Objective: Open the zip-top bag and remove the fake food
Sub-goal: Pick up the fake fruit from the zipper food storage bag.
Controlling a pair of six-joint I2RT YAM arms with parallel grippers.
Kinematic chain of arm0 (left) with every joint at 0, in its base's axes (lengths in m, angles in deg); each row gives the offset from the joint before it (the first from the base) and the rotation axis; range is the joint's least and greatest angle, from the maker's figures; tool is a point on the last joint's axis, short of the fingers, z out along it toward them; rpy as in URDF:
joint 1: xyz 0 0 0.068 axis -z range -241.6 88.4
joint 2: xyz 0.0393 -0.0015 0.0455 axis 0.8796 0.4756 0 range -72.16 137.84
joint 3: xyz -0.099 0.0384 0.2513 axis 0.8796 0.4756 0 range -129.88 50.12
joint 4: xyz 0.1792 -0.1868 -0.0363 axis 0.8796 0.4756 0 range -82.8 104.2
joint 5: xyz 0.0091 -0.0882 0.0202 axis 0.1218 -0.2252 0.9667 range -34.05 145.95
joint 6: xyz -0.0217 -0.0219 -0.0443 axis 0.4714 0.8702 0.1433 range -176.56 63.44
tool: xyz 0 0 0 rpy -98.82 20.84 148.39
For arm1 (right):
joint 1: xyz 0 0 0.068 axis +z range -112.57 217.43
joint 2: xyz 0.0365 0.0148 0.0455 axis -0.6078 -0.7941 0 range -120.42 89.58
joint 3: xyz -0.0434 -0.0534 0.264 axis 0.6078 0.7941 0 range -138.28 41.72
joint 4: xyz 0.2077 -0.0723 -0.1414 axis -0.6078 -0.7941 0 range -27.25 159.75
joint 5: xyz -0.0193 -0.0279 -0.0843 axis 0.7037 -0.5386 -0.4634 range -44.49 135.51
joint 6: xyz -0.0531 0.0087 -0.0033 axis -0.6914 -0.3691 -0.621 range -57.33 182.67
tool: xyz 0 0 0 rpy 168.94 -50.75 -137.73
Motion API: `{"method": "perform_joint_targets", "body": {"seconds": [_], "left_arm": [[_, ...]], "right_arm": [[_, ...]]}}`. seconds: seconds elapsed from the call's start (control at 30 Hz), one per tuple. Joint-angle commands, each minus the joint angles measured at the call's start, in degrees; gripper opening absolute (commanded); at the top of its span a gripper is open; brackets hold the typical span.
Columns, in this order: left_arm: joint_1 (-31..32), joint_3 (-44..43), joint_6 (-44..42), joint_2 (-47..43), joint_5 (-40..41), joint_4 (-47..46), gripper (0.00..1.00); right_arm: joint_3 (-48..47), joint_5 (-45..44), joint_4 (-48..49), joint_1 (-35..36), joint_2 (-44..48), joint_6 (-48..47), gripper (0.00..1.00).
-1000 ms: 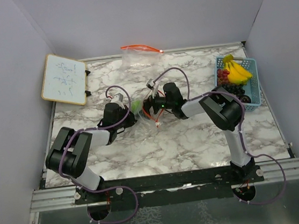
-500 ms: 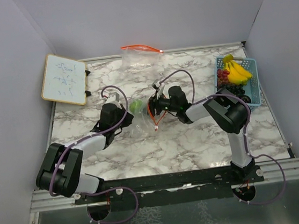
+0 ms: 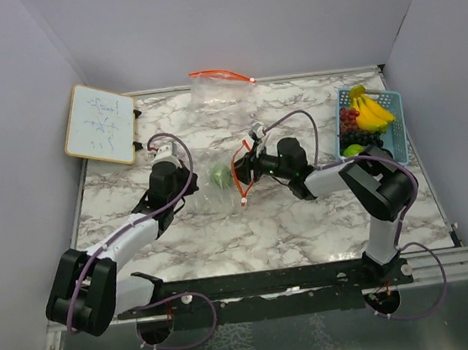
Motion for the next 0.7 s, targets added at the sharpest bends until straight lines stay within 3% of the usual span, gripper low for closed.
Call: {"method": "perform_joint_targets", "body": {"seconds": [0.0,0.1,0.33,0.67], "left_arm": [[0.26,-0.58,-2.01,-5.18,-0.61,-0.95,0.0],[0.39,-1.09,-2.19,-7.23,-1.29,-0.53,0.0],[0.39,-0.9,-1.28,-4.67,-2.29,-0.01,0.0],[0.4,-0.81,-1.43,-3.46,-1.82,-0.42,0.0]], "right_arm": [[-0.18,1.34,2.08,0.42,-0.08,-0.79,0.54],[-1.65,1.37,2.34,0.41,-2.2,-0.49,0.69],[-7.21,3.21,-0.43,0.42,-8.45,-0.37,0.81],[-5.77,0.06,-6.15,0.51,-9.34,-3.62,0.87]]}}
